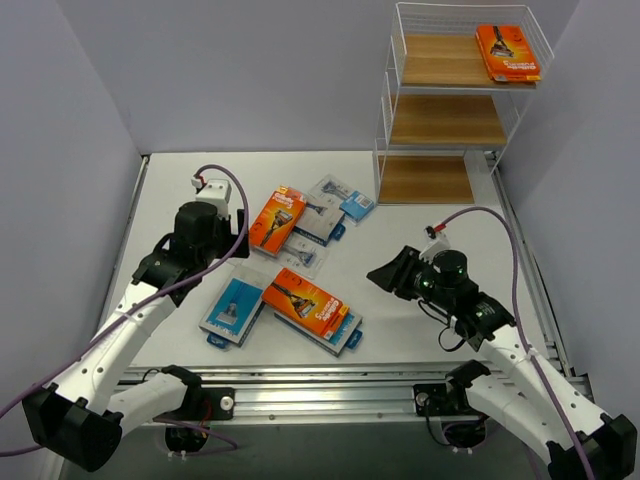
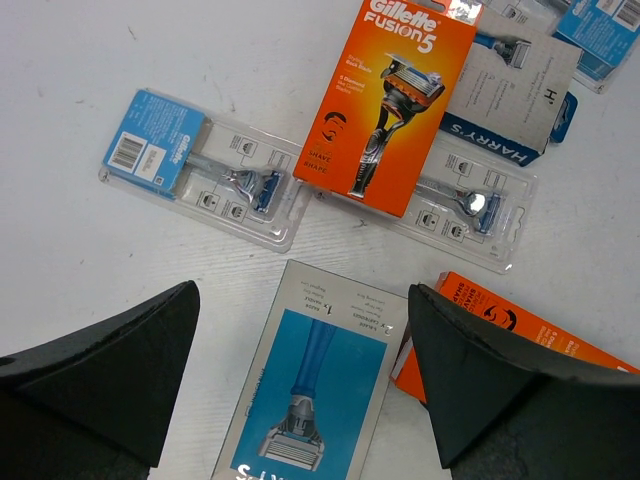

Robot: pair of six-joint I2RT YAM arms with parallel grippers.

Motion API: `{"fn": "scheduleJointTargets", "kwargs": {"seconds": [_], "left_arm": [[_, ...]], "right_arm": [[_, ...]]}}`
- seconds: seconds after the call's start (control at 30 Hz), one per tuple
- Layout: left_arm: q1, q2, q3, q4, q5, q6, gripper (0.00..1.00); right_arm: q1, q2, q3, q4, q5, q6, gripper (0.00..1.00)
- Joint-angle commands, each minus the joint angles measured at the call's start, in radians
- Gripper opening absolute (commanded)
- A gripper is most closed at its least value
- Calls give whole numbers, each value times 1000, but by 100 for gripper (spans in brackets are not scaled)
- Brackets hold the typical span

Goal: Place and organize the shaving razors onto the shelf
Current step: Grab a shaving razor with the right arm

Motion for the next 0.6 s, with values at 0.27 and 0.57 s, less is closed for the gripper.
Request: {"fn": "scheduleJointTargets", "kwargs": {"seconds": [0.27,0.57], "left_arm": [[6,-14,22,14,-23,3,94],[7,-6,25,11,-25,-8,94]], "right_arm": [[202,93,-30,15,100,69,27],[366,153,-113,155,167,178,30]]}}
